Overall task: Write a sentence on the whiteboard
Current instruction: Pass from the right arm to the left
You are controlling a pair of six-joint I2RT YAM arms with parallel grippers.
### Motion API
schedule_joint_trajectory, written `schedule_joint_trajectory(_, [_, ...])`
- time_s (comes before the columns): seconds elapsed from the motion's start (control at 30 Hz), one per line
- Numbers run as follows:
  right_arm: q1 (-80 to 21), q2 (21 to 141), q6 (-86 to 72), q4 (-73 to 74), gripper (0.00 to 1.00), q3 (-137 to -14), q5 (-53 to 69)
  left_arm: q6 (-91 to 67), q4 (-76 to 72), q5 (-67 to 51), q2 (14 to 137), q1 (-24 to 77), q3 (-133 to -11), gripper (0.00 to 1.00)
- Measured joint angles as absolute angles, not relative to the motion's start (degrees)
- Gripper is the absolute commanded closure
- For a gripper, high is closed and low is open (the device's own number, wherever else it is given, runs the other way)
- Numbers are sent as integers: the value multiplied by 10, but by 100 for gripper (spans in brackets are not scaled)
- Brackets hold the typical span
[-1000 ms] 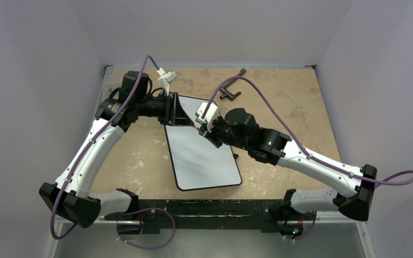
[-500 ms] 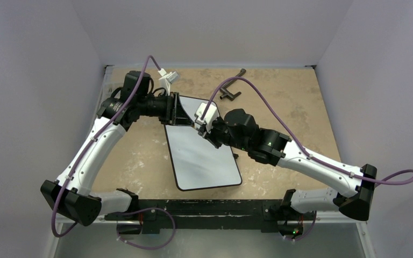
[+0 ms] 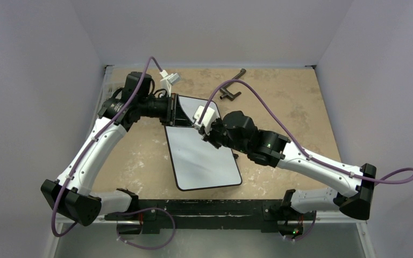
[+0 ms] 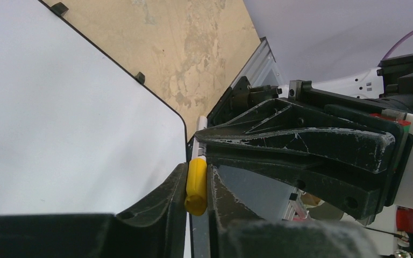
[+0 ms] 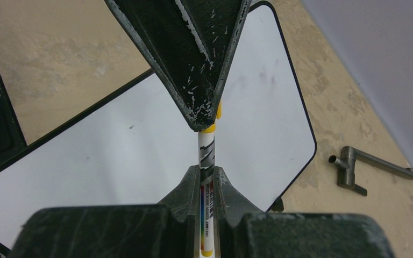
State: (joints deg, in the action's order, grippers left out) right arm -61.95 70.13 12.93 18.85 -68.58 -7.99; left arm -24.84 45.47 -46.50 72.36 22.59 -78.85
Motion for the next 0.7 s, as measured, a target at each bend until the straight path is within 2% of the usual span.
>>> schedule_joint_trajectory(0.1, [-622, 701, 132, 188, 100, -686, -84, -246, 454, -468, 724, 226, -788, 100])
schedule_joint_trajectory(0.13, [-622, 701, 132, 188, 94, -686, -84, -247, 454, -467, 724, 226, -788, 100])
schedule_joint_trajectory(0.2, [-622, 701, 130, 187, 56, -686, -89, -248, 449, -468, 723, 226, -787, 100])
schedule_joint_trajectory(0.27, [-622, 701, 118, 183, 30, -686, -99, -253, 437, -469, 719, 226, -778, 100])
schedule_joint_trajectory(0.37, [-622, 701, 94, 178, 3, -686, -111, -266, 425, -470, 714, 226, -773, 100])
schedule_joint_trajectory(0.5, [-622, 685, 62, 154, 1, -671, -119, -281, 403, -472, 705, 226, -774, 100])
schedule_joint_trajectory(0.7, [-594, 579, -20, 101, 1, -628, -135, -306, 369, -471, 686, 225, -792, 100])
